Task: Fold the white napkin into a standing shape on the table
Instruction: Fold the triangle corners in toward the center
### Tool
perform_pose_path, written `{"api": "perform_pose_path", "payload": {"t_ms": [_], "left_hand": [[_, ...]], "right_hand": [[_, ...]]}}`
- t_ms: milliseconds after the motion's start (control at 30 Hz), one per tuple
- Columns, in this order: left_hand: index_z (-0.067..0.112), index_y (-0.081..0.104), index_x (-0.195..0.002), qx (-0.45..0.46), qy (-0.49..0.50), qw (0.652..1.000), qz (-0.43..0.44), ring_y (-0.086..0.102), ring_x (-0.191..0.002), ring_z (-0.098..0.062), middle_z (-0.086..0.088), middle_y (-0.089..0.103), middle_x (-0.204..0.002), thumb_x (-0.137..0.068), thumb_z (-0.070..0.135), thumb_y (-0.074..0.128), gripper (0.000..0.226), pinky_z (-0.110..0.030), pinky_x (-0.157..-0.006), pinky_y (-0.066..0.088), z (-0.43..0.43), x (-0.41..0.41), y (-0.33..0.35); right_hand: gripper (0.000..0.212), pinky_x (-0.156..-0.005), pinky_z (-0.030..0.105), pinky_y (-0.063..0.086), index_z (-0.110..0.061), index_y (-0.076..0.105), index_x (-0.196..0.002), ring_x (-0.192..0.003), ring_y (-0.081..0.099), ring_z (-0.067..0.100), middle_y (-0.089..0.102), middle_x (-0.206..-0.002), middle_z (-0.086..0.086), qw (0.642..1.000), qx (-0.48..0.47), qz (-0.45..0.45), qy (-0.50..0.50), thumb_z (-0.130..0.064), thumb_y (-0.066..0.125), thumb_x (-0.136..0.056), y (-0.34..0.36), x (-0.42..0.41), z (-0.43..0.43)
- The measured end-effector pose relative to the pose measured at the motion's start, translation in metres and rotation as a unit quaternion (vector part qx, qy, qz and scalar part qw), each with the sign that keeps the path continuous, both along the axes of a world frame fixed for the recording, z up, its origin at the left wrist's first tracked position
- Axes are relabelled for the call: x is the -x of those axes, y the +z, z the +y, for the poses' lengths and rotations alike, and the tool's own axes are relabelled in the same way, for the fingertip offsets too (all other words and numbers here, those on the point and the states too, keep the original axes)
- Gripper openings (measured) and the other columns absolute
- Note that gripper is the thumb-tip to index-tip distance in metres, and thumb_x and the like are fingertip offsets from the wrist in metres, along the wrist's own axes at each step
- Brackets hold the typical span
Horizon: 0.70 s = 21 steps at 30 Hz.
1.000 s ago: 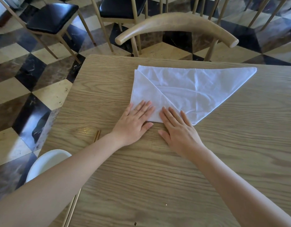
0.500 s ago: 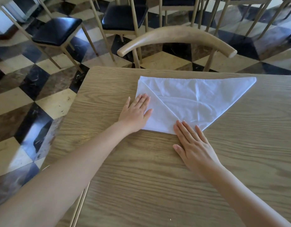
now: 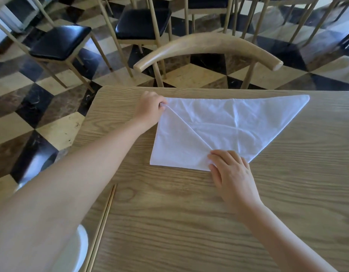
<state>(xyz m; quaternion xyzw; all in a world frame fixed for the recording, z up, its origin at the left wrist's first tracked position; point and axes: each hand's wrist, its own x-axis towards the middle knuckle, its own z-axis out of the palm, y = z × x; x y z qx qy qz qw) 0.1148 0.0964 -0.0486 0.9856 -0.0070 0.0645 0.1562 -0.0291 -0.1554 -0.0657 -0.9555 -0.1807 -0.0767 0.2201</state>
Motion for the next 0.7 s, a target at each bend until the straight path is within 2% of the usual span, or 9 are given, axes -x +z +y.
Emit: {"api": "perform_pose_path", "payload": {"t_ms": [67, 133, 233, 333, 467, 533, 600, 633, 700], "left_hand": [[0.008, 0.069, -0.088, -0.013, -0.011, 1.0, -0.008, 0.049, -0.103, -0.027, -0.009, 0.064, -0.099, -0.085, 0.014, 0.062, 0.01, -0.028, -0.081, 0.033, 0.002, -0.004, 0.004], [0.008, 0.068, -0.085, -0.005, -0.014, 1.0, -0.011, 0.05, -0.1, -0.025, -0.008, 0.063, -0.096, -0.085, 0.015, 0.062, 0.01, -0.027, -0.08, 0.034, 0.002, -0.008, 0.006], [0.008, 0.069, -0.085, 0.011, -0.005, 1.0, -0.017, 0.053, -0.093, -0.023, -0.009, 0.064, -0.093, -0.086, 0.014, 0.06, 0.011, -0.033, -0.078, 0.043, 0.003, -0.012, 0.01], [0.01, 0.069, -0.089, 0.008, -0.002, 1.0, 0.002, 0.055, -0.094, -0.027, -0.008, 0.065, -0.093, -0.088, 0.015, 0.059, 0.012, -0.041, -0.082, 0.048, 0.009, -0.018, 0.013], [0.012, 0.068, -0.09, 0.014, -0.004, 1.0, 0.018, 0.055, -0.096, -0.025, -0.006, 0.065, -0.092, -0.087, 0.013, 0.057, 0.011, -0.037, -0.081, 0.048, 0.011, -0.022, 0.013], [0.011, 0.066, -0.097, 0.002, 0.01, 1.0, 0.008, 0.054, -0.1, -0.026, -0.009, 0.064, -0.098, -0.087, 0.011, 0.056, 0.014, -0.035, -0.082, 0.044, 0.007, -0.021, 0.015], [0.009, 0.06, -0.112, -0.027, 0.024, 0.999, -0.029, 0.051, -0.11, -0.03, -0.012, 0.06, -0.114, -0.088, 0.009, 0.054, 0.025, -0.036, -0.09, 0.04, -0.006, -0.009, 0.017], [0.008, 0.056, -0.12, -0.029, 0.011, 0.998, -0.053, 0.048, -0.116, -0.032, -0.014, 0.057, -0.123, -0.089, 0.008, 0.051, 0.031, -0.038, -0.096, 0.037, -0.018, 0.004, 0.016], [0.006, 0.048, -0.131, -0.015, -0.074, 0.995, -0.061, 0.042, -0.127, -0.033, -0.016, 0.048, -0.138, -0.093, 0.015, 0.04, 0.04, -0.043, -0.105, 0.03, -0.047, 0.043, 0.01]], "right_hand": [[0.026, -0.081, 0.028, 0.035, -0.014, 0.066, -0.098, -0.096, 0.056, 0.021, 0.063, -0.105, -0.004, 1.0, 0.004, -0.004, -0.004, -0.021, 0.044, -0.088, -0.002, -0.001, 0.001], [0.026, -0.081, 0.03, 0.037, -0.014, 0.066, -0.097, -0.096, 0.056, 0.022, 0.062, -0.105, -0.003, 1.0, 0.003, -0.003, -0.01, -0.02, 0.043, -0.088, -0.003, -0.002, 0.002], [0.027, -0.081, 0.032, 0.039, -0.014, 0.065, -0.098, -0.099, 0.055, 0.022, 0.061, -0.109, -0.001, 1.0, 0.002, 0.003, -0.019, -0.022, 0.04, -0.088, -0.002, -0.003, 0.005], [0.024, -0.086, 0.029, 0.035, -0.014, 0.063, -0.101, -0.103, 0.052, 0.022, 0.06, -0.115, 0.0, 1.0, 0.011, 0.007, -0.017, -0.02, 0.045, -0.087, -0.002, -0.007, 0.004], [0.034, -0.096, 0.029, 0.031, -0.01, 0.062, -0.114, -0.114, 0.048, 0.02, 0.059, -0.127, 0.004, 1.0, 0.027, 0.003, -0.005, -0.023, 0.042, -0.089, -0.005, -0.003, 0.002], [0.044, -0.107, 0.034, 0.027, -0.008, 0.054, -0.128, -0.126, 0.044, 0.021, 0.052, -0.137, 0.006, 0.998, 0.057, 0.015, 0.003, -0.027, 0.039, -0.091, -0.009, 0.004, 0.002], [0.051, -0.113, 0.038, 0.018, -0.008, 0.044, -0.137, -0.135, 0.036, 0.02, 0.042, -0.145, 0.005, 0.995, 0.091, 0.033, 0.004, -0.032, 0.033, -0.093, -0.013, 0.01, 0.002], [0.053, -0.114, 0.039, 0.015, -0.009, 0.041, -0.139, -0.138, 0.032, 0.019, 0.038, -0.148, 0.005, 0.994, 0.103, 0.039, 0.001, -0.035, 0.031, -0.094, -0.013, 0.012, 0.002], [0.057, -0.115, 0.04, 0.011, -0.008, 0.039, -0.14, -0.14, 0.028, 0.019, 0.035, -0.149, 0.006, 0.992, 0.115, 0.043, -0.007, -0.04, 0.029, -0.094, -0.011, 0.012, 0.004]]}}
